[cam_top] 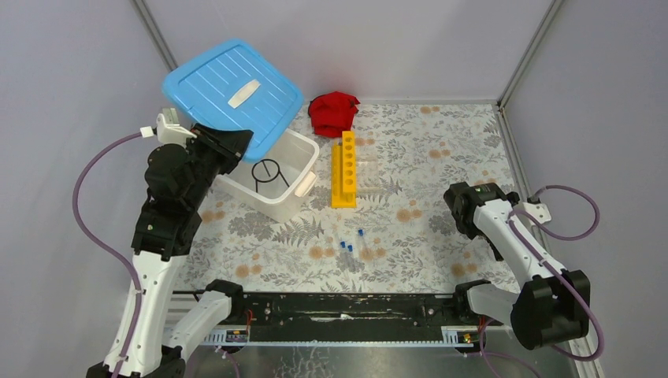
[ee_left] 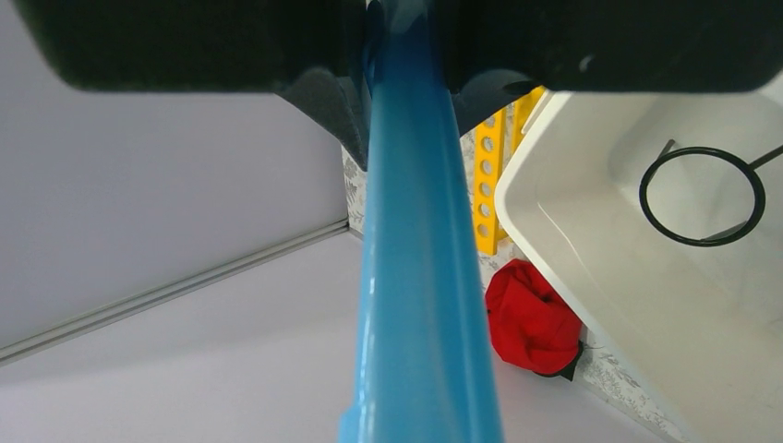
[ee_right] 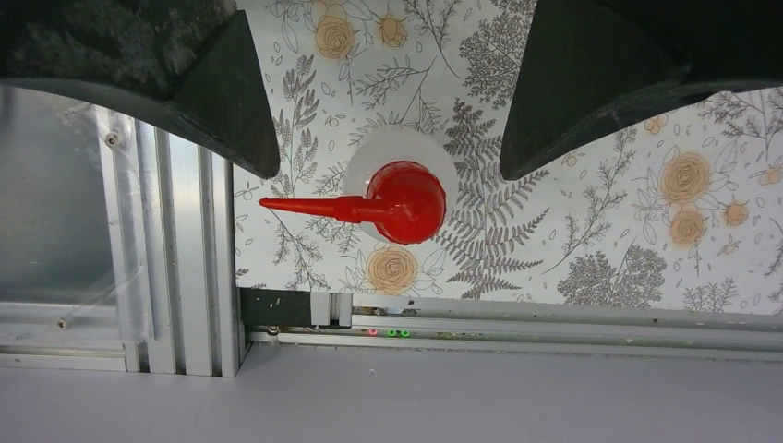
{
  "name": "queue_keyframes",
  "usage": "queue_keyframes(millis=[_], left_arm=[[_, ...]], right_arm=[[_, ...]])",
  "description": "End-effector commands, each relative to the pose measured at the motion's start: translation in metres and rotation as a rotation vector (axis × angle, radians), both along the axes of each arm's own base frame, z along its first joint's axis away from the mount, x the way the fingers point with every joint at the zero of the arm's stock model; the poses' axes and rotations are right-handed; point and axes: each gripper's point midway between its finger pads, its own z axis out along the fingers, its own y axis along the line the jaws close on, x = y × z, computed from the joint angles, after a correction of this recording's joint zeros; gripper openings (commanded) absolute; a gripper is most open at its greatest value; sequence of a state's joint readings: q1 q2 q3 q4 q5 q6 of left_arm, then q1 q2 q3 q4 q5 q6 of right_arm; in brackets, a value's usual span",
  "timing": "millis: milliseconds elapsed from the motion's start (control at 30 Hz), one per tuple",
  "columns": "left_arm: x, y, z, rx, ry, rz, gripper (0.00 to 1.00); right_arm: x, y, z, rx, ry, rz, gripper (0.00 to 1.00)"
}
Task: Organize the chemistry lab equipment
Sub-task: Pick up the chemistry item at the center of the board.
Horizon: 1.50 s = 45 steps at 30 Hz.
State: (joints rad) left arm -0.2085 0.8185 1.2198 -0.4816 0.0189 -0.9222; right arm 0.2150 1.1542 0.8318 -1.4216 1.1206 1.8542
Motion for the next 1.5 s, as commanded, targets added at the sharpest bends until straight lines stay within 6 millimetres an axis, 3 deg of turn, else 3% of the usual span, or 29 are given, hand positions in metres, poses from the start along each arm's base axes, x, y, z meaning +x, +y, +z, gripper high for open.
queue_keyframes(millis=[0,967,1467], left_arm=[[0.003,-0.006,0.030,-0.015,-0.125,-0.021,0.00],[0.018,-0.027,0.014,0.006,-0.127,-0.067,0.00],[0.026,-0.032,0.007,0.015,-0.134,-0.062,0.00]], right_arm=[[0.008,-0.008,0.008,-0.054,-0.018,0.001,0.96],[0.023,-0.025,-0.031,-0.001,0.097,-0.034,0.97],[0.030,-0.031,-0.029,-0.014,0.126,-0.049,0.97]])
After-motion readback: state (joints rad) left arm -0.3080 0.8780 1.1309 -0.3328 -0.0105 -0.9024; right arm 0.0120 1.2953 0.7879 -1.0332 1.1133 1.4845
